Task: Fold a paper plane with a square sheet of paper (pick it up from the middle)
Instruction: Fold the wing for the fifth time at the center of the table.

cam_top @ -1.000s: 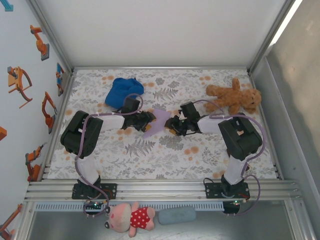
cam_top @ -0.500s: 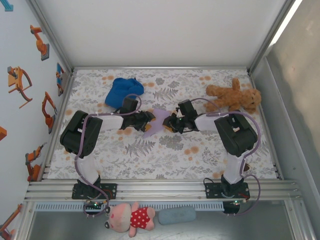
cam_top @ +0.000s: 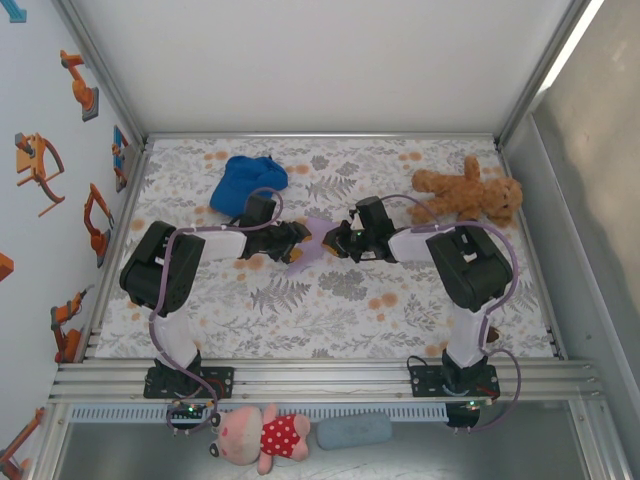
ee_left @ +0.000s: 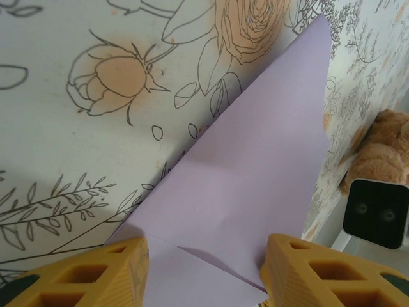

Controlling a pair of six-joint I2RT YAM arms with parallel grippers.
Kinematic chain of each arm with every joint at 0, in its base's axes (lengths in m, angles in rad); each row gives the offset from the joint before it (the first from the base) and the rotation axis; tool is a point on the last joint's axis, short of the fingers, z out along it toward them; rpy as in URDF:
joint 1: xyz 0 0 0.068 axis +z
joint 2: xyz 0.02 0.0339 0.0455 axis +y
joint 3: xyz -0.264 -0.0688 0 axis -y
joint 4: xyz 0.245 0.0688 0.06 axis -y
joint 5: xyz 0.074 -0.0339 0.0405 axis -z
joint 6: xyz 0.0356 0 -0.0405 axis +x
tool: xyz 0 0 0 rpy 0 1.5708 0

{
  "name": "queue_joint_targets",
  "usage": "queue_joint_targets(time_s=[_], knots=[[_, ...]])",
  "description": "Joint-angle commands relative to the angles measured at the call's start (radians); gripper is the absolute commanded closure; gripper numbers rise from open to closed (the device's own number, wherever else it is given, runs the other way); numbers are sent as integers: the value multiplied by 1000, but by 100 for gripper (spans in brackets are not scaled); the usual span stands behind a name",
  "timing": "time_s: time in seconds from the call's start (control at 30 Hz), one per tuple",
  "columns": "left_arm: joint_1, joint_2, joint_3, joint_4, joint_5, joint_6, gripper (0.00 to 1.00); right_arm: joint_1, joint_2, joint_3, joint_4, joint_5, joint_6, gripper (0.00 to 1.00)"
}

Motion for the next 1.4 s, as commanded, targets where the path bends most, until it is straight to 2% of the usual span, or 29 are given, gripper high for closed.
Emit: queue_joint_targets(time_s=[0.0,0.1,0.27,0.5,0.8,1.0,1.37], knots=[[-5,-17,-16,-34,-16,57,46,5,13,8,-2,-2,5,94],[-14,-51,-15,-36,-27,98,46,5,7,11,-11,0,2,99],[-39,-126,-30,-56,-74,225,44,0,-20,8,-25,9,1,100],[-129,-239,-11,-238,-303,534,40,-10,-46,7,-42,5,13,100],[-235,-247,3,-301,-521,788,44,-24,-53,5,-18,-27,67,100],[-308,-211,40,-309,-654,894,44,-29,-49,4,-7,-40,80,100],[-391,-70,121,-349,-844,965,47,-37,-36,-4,22,-62,137,100]])
